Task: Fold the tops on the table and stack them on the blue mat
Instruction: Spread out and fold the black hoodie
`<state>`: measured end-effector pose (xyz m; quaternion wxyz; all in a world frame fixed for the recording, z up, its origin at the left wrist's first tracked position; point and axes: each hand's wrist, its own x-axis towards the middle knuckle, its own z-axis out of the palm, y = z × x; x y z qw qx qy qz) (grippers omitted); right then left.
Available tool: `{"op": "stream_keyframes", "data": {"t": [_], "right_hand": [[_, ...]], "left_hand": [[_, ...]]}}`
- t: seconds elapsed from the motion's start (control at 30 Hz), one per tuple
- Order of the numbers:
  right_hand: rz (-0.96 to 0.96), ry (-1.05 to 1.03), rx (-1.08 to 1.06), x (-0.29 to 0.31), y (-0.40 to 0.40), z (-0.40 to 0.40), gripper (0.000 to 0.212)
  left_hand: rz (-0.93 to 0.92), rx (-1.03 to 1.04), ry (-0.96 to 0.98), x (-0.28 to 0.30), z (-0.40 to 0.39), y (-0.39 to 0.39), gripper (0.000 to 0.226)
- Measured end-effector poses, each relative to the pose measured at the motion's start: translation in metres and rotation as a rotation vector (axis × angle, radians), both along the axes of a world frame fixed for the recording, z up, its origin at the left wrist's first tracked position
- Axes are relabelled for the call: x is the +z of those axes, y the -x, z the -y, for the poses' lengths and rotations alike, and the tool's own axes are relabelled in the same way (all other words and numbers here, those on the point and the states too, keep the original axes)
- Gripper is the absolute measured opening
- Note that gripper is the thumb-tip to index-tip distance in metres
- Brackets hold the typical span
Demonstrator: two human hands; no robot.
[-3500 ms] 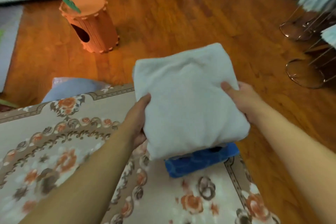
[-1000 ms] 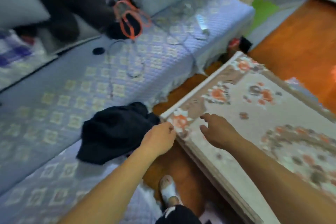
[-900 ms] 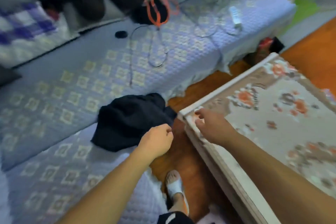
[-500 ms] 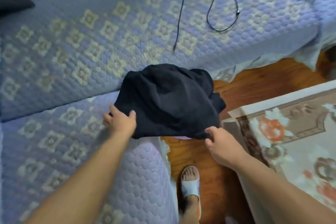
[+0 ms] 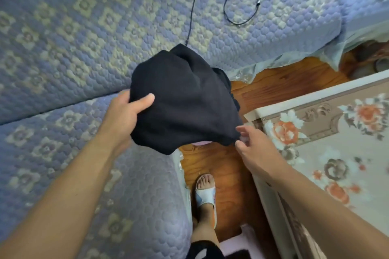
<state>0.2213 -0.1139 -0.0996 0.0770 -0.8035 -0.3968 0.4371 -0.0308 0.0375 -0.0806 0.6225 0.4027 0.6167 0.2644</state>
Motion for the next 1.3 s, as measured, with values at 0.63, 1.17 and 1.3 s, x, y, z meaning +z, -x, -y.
{"op": "stream_keyframes", "data": {"t": [0.63, 1.17, 1.3], "right_hand": [[0.09, -0.748, -0.366, 0.389, -0.189, 0.414, 0.047], [0.429, -0.435, -0.937, 0.279, -0.308, 0.642, 0.025], [0.299, -0.244, -0.915, 0.235, -0.362, 0.66, 0.018]], "left_hand": [[0.544, -0.502, -0.546, 0.477, 0.379, -0.333, 0.005], [0.258, -0.994, 0.211, 0.353, 0.556, -0.562, 0.011], [0.081, -1.085, 0.158, 0.264, 0.539, -0.617, 0.022]]}}
